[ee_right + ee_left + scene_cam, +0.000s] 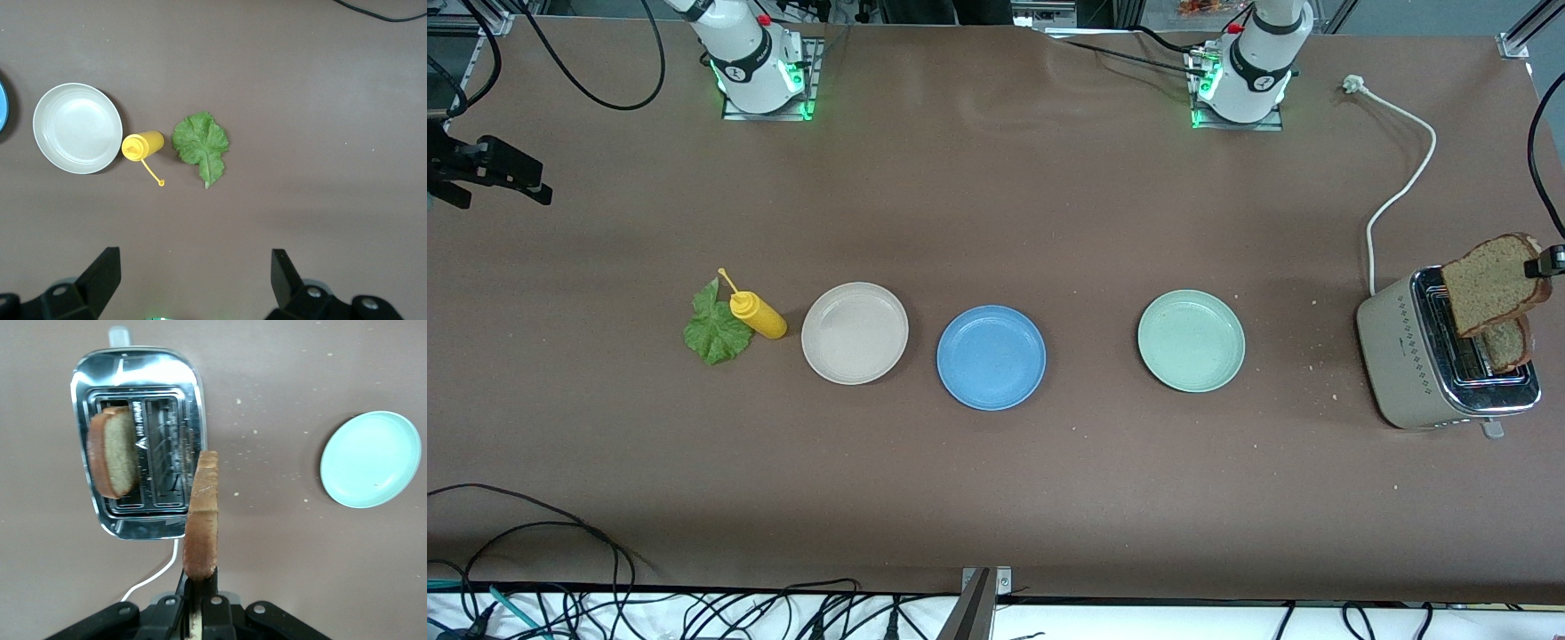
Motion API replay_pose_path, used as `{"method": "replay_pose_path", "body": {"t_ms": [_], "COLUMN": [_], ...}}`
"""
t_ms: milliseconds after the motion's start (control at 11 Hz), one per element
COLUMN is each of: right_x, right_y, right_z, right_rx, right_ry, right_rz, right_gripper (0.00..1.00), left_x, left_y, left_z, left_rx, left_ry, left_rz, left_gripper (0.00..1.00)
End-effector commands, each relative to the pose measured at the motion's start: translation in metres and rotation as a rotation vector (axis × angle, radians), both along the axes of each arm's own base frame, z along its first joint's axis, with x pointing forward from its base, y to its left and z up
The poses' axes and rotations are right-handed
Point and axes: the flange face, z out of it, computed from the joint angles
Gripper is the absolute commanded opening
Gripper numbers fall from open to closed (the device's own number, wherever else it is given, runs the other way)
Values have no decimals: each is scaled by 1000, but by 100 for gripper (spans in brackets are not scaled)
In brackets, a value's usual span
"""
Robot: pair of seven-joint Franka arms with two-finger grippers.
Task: Make sandwich in blue plate with both arms
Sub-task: 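Carry the bread slice with the left gripper toward the blue plate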
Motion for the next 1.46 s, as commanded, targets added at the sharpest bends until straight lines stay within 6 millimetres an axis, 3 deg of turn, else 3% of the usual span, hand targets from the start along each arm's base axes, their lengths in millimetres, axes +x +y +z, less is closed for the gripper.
{"method": "replay_pose_path", "body": {"t_ms": [0,182,456,729,820,911,1367], "right_x": [-3,-3,-3,-3,-3,-3,-3], "right_y": [2,2,2,1,1,2,2], "right_z": [6,6,6,6,6,6,6], "right_rx": [16,16,14,13,13,14,14], "right_ry": [-3,-2,-2,-1,-1,-2,-3], "right_rz": [-5,-5,-5,-5,-7,-7,-5], "right_gripper": [100,100,100,100,100,100,100], "left_x": [11,22,37,52,56,61,72], "left_y": [-43,-85,-129,-195,-209,-235,-368], "left_z": [10,7,-18,-31,-47,-51,-119], "left_rx": [-122,-201,-283,-303,-355,-395,-590], "left_ry": [-31,-45,-12,-18,-7,-40,-26], "left_rz": [-71,-113,-102,-91,-81,-88,51], "left_gripper": [0,0,0,0,0,0,0]}}
